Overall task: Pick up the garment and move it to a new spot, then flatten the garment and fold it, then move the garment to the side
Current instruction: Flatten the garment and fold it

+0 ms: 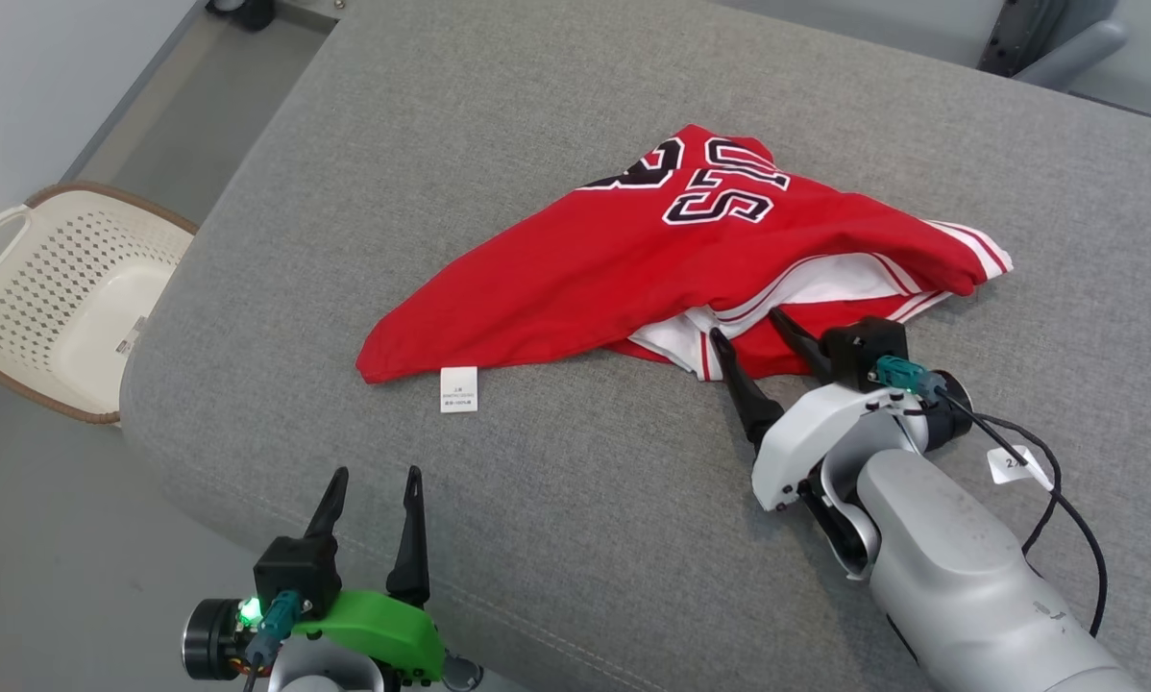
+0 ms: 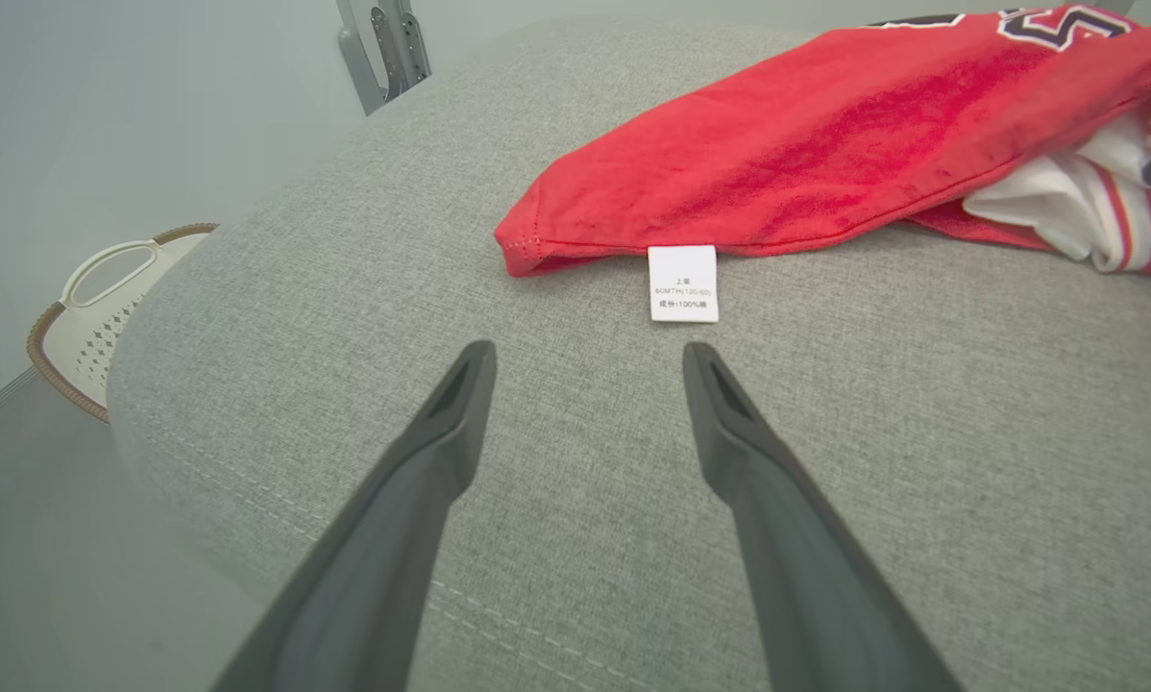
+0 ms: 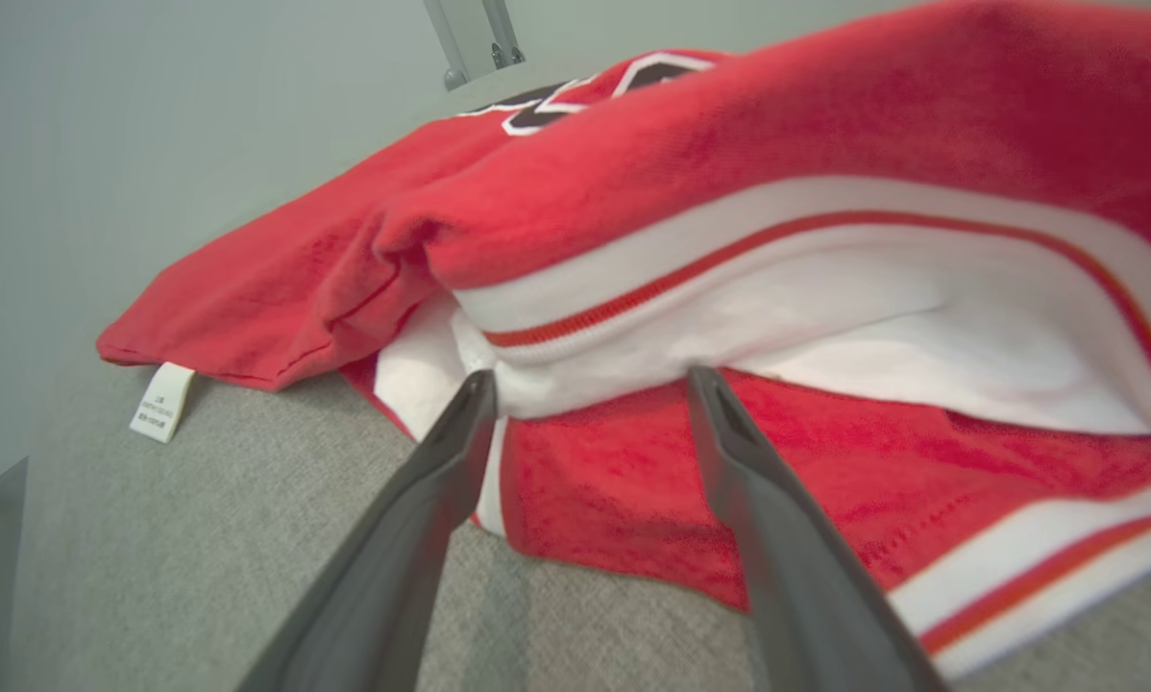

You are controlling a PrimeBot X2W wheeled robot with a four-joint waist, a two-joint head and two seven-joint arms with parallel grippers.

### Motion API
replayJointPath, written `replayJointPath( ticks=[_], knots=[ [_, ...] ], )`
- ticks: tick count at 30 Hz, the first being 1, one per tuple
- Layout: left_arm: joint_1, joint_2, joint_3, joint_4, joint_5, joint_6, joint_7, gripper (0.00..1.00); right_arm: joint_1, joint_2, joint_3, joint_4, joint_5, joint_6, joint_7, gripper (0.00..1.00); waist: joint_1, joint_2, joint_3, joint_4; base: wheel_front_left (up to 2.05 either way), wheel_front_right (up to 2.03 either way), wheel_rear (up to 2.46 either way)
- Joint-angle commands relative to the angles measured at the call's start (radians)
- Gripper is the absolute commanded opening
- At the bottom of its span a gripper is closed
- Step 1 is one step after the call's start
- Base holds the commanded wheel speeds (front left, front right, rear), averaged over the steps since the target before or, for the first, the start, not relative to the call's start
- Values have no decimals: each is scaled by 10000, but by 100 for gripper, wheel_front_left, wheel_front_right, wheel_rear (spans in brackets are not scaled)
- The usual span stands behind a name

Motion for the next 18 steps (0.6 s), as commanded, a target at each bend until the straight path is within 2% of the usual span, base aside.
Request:
replayJointPath(
  ticks=[1,2,3,4,13,18],
  knots=[
    [-62,3,-27,-40,-30,68,3,100,-165,-80,-77,83,-116,-8,-3,97,0,22,268,180,0,0,0],
    [-43,4,-20,-59,-62,84,3,100,-173,-71,-105,97,-141,-8,-3,42,0,22,287,144,0,0,0],
    [-39,4,-10,-68,-87,100,2,100,-180,-62,-137,67,-176,-8,-3,15,0,22,312,91,0,0,0],
    [-63,3,-30,-64,-77,78,3,100,-180,-69,-168,23,-169,-8,-3,0,0,22,326,43,0,0,0],
    [-344,8,-91,-179,2,2,3,100,-64,-97,-491,-679,-327,-8,-3,0,0,22,289,-470,0,0,0],
    [-15,8,230,-132,241,-92,3,100,465,-169,-883,-1532,-424,-8,-3,0,0,22,-190,-1319,0,0,0]
  ],
)
